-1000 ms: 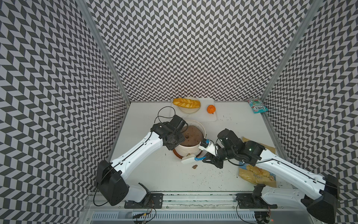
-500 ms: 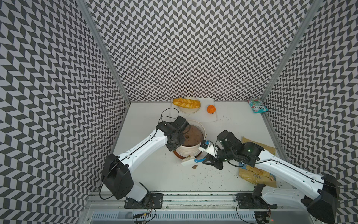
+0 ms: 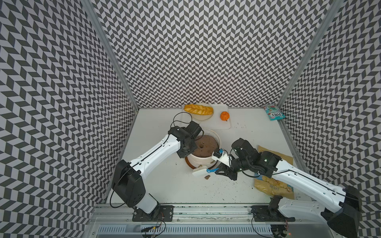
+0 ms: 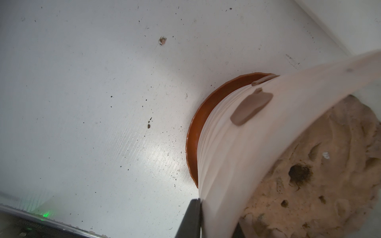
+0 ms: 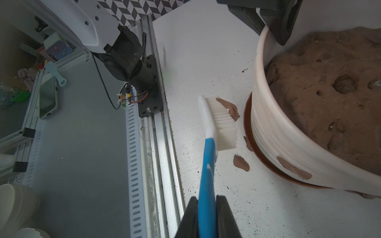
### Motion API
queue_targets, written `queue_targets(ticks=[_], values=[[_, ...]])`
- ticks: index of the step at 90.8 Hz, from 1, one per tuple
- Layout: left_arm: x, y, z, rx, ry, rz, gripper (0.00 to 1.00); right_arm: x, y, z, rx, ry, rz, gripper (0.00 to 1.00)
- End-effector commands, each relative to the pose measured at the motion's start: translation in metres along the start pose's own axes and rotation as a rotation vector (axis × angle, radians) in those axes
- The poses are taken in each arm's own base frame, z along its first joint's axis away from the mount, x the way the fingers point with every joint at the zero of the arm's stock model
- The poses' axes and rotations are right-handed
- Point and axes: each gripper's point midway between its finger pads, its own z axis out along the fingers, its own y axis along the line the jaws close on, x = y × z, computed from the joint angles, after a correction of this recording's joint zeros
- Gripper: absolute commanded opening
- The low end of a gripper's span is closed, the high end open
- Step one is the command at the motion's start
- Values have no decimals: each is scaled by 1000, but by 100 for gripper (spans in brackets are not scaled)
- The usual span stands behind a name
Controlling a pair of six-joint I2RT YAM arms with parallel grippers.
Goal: Scrub the dried mud off the ceramic pot
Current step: Rotate the pot on the tray, then brush off the soil from the pot.
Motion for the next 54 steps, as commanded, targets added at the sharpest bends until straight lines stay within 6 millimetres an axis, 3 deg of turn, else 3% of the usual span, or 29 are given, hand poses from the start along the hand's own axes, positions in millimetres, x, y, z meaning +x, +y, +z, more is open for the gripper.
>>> queue_targets(ticks=[1, 35, 54], values=[[-26, -17, -7, 65, -72, 44, 14, -17, 4, -7, -5, -71, -24, 0], [-56, -30, 6, 81, -135, 260, 7, -27, 0, -5, 6, -85, -16, 0], [-66, -32, 11, 92, -161, 339, 6, -26, -19, 4, 84, -51, -15, 0]])
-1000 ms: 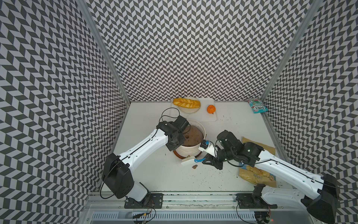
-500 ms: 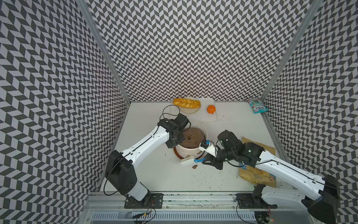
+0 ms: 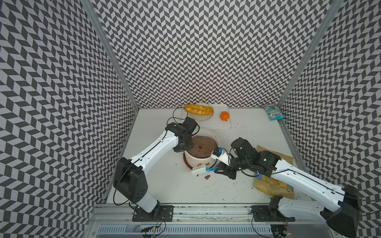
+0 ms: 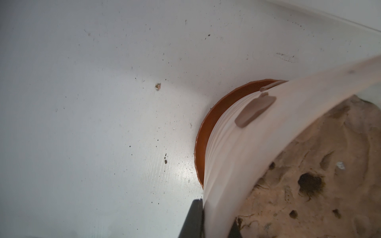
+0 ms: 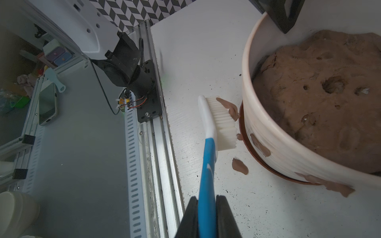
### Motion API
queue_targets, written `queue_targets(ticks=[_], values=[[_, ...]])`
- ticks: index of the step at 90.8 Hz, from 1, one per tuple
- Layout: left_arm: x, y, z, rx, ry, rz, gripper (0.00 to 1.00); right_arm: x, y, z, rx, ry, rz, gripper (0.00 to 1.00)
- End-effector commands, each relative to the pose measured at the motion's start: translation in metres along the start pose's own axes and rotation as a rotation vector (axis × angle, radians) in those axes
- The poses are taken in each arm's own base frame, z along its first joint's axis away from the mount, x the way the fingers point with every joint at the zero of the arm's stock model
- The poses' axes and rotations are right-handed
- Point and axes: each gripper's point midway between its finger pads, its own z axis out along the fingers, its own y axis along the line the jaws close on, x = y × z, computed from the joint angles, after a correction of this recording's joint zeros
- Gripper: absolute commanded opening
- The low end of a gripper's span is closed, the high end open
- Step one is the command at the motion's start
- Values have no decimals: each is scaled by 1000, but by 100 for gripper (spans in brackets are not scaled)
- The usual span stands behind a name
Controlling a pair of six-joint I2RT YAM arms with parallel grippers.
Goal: Scrub the dried mud off the ceramic pot
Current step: Brush off the soil from the pot.
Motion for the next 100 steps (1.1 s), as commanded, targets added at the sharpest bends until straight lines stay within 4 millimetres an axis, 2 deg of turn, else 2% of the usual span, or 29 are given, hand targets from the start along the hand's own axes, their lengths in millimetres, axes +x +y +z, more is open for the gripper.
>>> queue_targets(ticks=[1, 23, 39, 53, 68, 83, 90, 100], values=[[-43, -23, 4, 89, -145, 22, 6, -21, -14, 2, 67, -42, -30, 0], [-50, -24, 4, 90, -163, 83, 6, -19, -49, 8, 241, -22, -18, 0], [-58, -22, 3, 78, -187, 105, 6, 3, -68, 10, 321, 55, 38, 0], [-63, -23, 2, 73, -207, 127, 6, 9, -67, 6, 330, 57, 74, 0], [-71, -26, 1, 70, -222, 147, 7, 27, -67, 5, 342, 103, 105, 0], [-73, -26, 5, 69, -223, 152, 7, 25, -62, 0, 333, 78, 115, 0], [-72, -27, 7, 70, -219, 155, 7, 23, -54, 1, 288, 80, 101, 0], [-75, -26, 6, 64, -229, 162, 7, 21, -31, 7, 204, 89, 45, 0]])
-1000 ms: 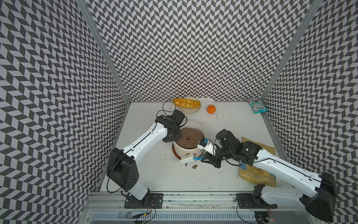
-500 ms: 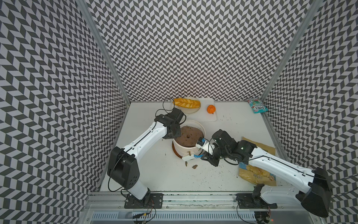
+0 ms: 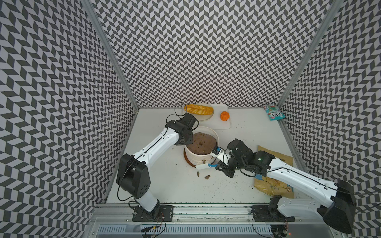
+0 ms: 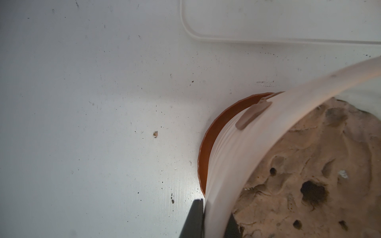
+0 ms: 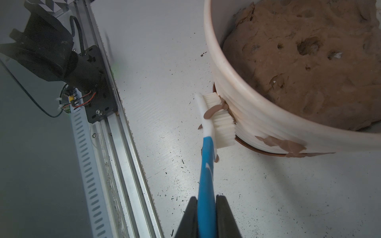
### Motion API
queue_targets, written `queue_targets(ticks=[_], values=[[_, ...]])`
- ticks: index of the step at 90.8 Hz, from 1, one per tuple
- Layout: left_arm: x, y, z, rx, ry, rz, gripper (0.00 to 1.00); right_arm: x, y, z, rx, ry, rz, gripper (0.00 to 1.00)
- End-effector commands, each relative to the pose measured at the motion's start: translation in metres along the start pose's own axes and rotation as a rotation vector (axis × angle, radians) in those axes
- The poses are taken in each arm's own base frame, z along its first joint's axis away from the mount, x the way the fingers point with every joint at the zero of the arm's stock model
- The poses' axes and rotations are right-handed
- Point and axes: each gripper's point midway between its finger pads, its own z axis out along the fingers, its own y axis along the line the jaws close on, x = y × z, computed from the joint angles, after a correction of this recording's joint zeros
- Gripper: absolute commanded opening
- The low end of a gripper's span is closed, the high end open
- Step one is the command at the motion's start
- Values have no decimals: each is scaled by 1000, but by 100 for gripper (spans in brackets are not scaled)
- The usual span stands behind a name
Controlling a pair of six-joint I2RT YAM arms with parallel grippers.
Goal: Scrub the dried mud off the ceramic pot
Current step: Brush off the soil from the pot.
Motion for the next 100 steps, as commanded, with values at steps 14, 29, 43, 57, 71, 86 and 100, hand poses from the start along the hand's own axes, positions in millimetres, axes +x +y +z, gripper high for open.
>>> queue_targets(ticks=[14, 29, 43, 57, 71, 86, 100], values=[[-42, -9, -1, 37, -142, -6, 6, 3, 39, -2, -37, 55, -121, 0], [-43, -8, -1, 42, -141, 1, 6, -10, 39, -1, 7, 52, -153, 0], [-45, -7, -2, 40, -147, 28, 6, -41, 38, -8, 20, -45, -178, 0], [-46, -10, -3, 54, -148, 82, 6, -50, 20, -10, 19, -69, -178, 0], [-47, -12, -2, 59, -148, 122, 6, -42, -11, -11, 74, -50, -133, 0], [-49, -13, -1, 54, -145, 159, 5, -31, -26, -14, 128, -32, -80, 0], [-54, -9, 0, 38, -153, 178, 4, -10, -34, -15, 175, 31, -14, 0]])
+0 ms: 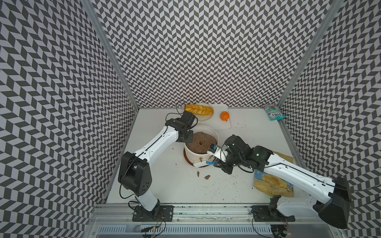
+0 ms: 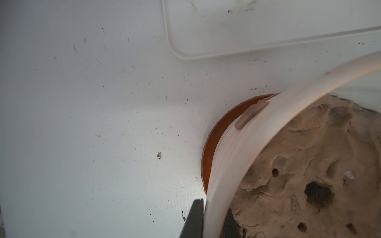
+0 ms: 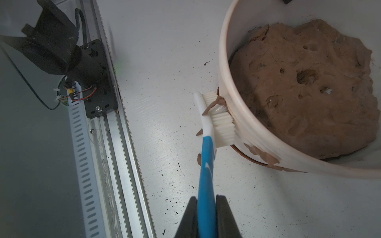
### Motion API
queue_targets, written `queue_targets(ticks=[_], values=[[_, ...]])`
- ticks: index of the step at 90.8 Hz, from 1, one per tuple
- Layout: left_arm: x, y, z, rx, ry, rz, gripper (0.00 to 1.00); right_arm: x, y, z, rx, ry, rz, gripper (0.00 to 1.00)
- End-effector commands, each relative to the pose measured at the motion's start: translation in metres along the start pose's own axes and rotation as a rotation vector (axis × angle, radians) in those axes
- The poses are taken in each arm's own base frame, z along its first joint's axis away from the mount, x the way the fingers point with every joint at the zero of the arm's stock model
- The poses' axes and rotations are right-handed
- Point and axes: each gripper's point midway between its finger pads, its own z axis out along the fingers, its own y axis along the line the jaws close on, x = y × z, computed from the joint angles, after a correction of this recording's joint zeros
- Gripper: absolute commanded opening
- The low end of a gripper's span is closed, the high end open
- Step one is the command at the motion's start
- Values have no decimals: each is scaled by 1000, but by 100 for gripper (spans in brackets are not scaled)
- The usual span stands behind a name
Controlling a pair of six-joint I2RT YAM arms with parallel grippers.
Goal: Scrub the dried mud off the ceramic pot
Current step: Brush off the soil from the pot.
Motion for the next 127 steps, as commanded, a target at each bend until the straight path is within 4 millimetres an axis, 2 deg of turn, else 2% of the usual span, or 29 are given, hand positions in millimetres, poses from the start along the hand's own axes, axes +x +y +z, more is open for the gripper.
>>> queue_targets(ticks=[1, 11, 21, 43, 59, 66, 77, 84, 93, 102, 115, 127], values=[[-38, -3, -5, 15, -124, 20, 4, 16, -31, -8, 158, 31, 83, 0], [-41, -3, -7, 21, -132, 37, 2, 22, -28, -14, 159, 43, 108, 0], [-43, -4, -10, 28, -143, 60, 1, 18, -25, -23, 158, 15, 113, 0], [-46, -1, -12, 17, -149, 103, 1, 8, 7, -31, 76, 1, 23, 0], [-45, -3, -11, 25, -148, 124, 1, 5, -3, -37, 149, 40, 16, 0], [-45, -4, -11, 33, -148, 135, 0, -4, -2, -38, 140, 15, -33, 0], [-45, -6, -12, 42, -146, 157, 0, -28, 5, -43, 99, -83, -113, 0], [-45, -6, -12, 43, -145, 168, 0, -33, -5, -42, 111, -81, -115, 0], [-44, -8, -12, 53, -145, 182, 0, -27, -27, -39, 160, -32, -79, 0], [-43, -9, -11, 61, -139, 195, 0, -31, -43, -43, 195, -57, -44, 0], [-44, -9, -14, 63, -148, 201, 0, -14, -69, -41, 280, -14, 39, 0], [-43, -10, -12, 65, -144, 210, 0, 4, -75, -42, 318, 40, 124, 0]])
